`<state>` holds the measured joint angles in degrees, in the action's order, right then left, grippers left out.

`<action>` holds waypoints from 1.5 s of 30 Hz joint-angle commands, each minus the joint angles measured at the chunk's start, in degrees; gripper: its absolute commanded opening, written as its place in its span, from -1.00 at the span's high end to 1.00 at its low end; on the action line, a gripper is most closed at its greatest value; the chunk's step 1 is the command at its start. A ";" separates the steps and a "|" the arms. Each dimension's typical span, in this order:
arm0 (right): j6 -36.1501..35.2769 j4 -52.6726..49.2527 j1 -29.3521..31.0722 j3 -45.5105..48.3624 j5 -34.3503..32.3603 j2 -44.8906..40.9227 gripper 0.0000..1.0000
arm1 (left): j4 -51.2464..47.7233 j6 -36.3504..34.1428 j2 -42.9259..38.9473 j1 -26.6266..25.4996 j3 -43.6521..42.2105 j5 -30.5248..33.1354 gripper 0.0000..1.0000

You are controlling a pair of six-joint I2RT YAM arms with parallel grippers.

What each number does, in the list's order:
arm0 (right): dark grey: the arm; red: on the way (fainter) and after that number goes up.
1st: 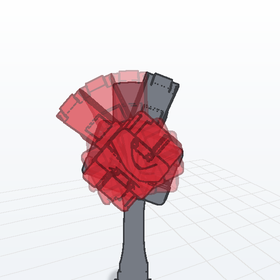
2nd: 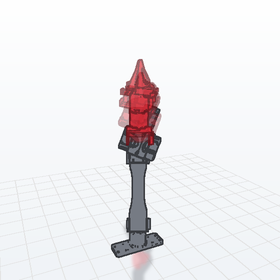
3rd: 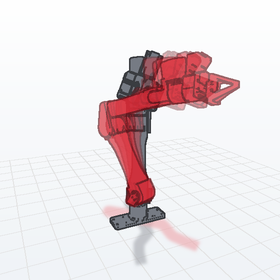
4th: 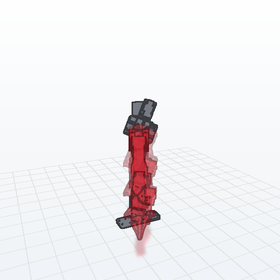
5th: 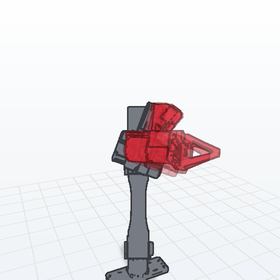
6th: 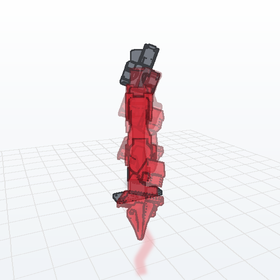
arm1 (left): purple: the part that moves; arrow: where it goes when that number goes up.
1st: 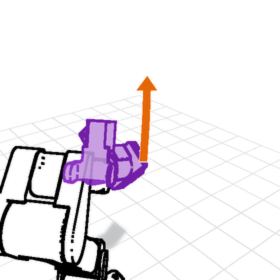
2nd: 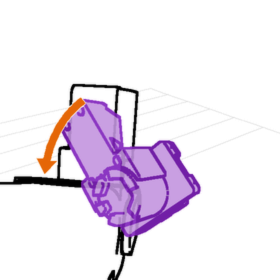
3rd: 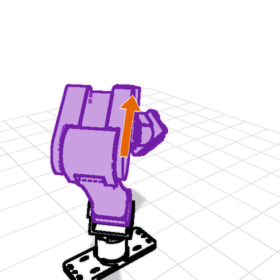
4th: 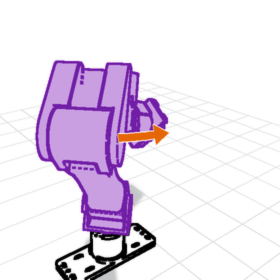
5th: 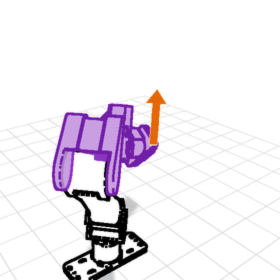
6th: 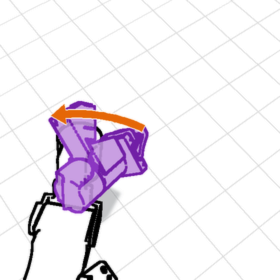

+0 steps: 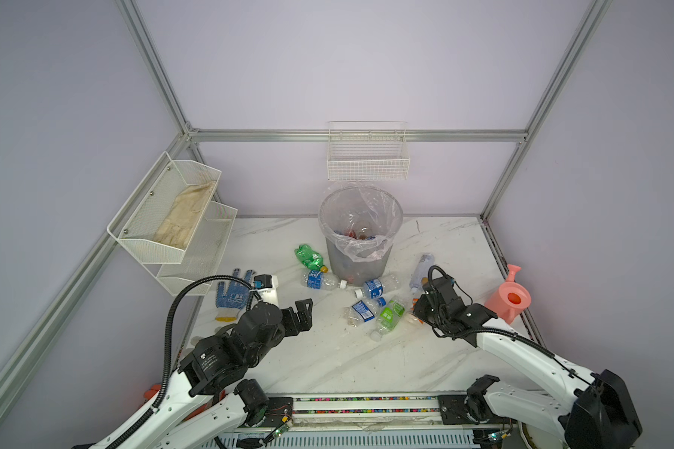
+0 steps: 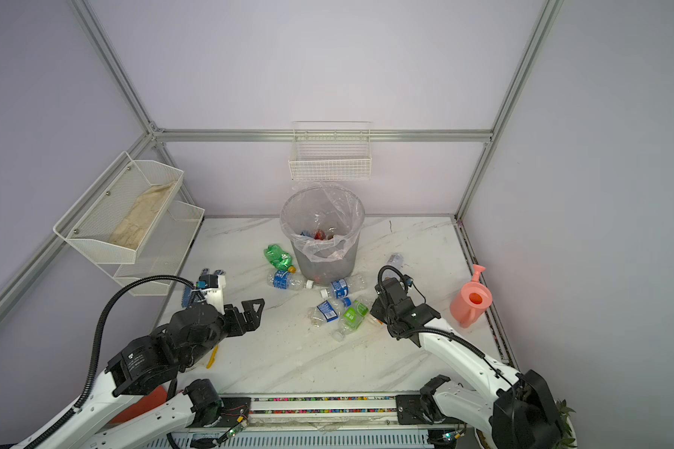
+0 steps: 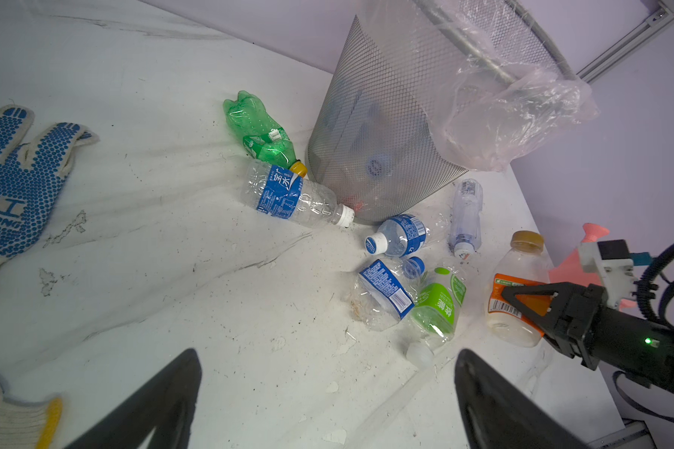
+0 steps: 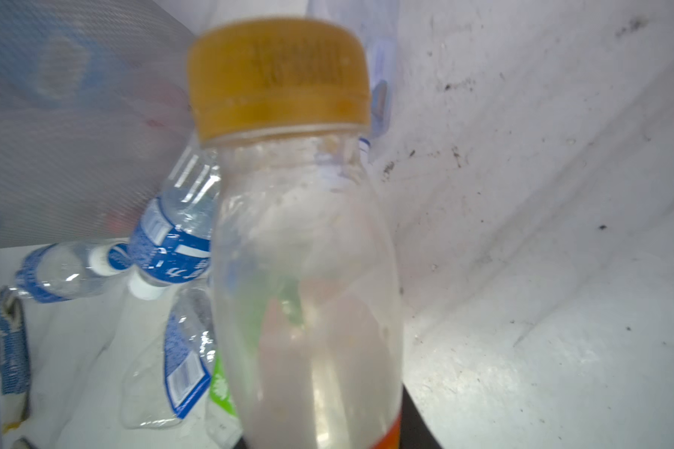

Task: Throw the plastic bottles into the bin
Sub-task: 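Lift the orange-labelled bottle with the right gripper and carry it over the bin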

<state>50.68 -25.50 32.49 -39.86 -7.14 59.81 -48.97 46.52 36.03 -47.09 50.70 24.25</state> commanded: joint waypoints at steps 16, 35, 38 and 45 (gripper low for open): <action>-15.34 -10.93 -0.17 -27.26 -3.43 -5.95 1.00 | -0.26 2.03 -3.24 -0.36 -5.03 -2.42 -1.00; -23.51 -12.07 -0.14 -50.99 5.55 -1.42 1.00 | -0.34 2.36 -3.54 -0.35 -5.79 -3.15 -1.00; -23.98 -12.13 -0.14 -53.59 5.83 0.13 1.00 | 0.15 1.32 -3.60 -0.29 -5.10 -4.14 -1.00; -24.40 -8.29 -0.15 -57.17 7.74 5.52 1.00 | 0.81 0.69 -5.54 -0.36 -4.76 -4.44 -1.00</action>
<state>27.51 -36.60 32.49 -95.44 -1.15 63.07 -49.39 48.38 31.35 -47.09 46.96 20.12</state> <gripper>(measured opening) 0.292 0.998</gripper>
